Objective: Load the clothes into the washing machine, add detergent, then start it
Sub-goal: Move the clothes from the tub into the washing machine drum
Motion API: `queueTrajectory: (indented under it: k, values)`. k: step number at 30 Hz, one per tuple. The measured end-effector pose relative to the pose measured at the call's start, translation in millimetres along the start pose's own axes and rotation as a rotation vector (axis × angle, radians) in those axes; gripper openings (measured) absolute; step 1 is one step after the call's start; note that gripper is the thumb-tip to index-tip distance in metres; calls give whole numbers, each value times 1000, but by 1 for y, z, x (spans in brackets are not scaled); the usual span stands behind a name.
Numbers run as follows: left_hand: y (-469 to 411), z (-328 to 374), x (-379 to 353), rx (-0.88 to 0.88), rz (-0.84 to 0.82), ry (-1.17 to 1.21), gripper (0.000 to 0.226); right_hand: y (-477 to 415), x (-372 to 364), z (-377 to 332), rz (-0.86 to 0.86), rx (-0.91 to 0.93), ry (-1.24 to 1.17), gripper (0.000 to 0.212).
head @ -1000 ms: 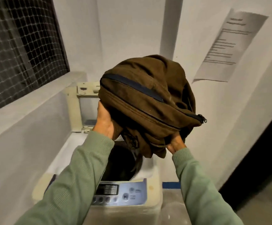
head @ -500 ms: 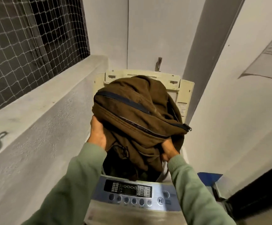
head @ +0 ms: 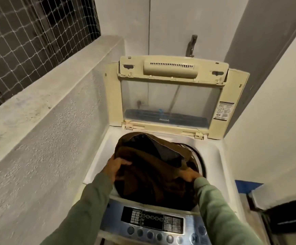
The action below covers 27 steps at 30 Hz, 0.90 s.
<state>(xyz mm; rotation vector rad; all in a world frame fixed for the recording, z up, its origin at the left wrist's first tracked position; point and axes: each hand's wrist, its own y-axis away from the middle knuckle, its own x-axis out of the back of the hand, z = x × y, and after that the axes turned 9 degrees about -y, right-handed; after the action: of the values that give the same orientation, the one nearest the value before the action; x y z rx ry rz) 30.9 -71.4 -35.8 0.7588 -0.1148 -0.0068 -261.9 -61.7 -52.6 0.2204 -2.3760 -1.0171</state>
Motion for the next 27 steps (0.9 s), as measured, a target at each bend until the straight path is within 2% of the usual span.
queueTrajectory:
  k: [6,9,12,13,15,16,17,19,21,23,24,27]
  values:
    - [-33,2,-1,140,-98,-293,71,-7,26,-29,208,-5,260,47]
    - [-44,1,-6,143,-131,-503,74,-11,40,-52,267,160,76,62]
    - [-52,4,-4,173,-192,-695,68,-14,31,-73,182,260,-86,69]
    - [-52,8,-2,204,-219,-750,66,-20,24,-71,147,254,-75,82]
    - [-57,18,7,286,-316,-792,76,-34,-3,-65,63,142,124,112]
    - [-61,25,12,318,-357,-787,88,-37,-19,-63,15,62,282,112]
    - [-66,33,18,324,-380,-776,102,-43,-34,-55,-9,7,409,104]
    - [-74,54,26,241,-389,-769,126,-50,-56,-46,-21,-27,455,90]
    - [-73,76,25,26,-412,-899,133,-52,-67,-43,-21,-57,454,89]
    - [-74,85,13,-269,-435,-1148,126,-56,-69,-43,-20,-88,519,95]
    - [-76,83,4,-358,-470,-1297,120,-57,-68,-45,-27,-100,550,98]
    - [-87,56,-20,-365,-519,-1643,110,-70,-61,-45,-115,-103,504,98]
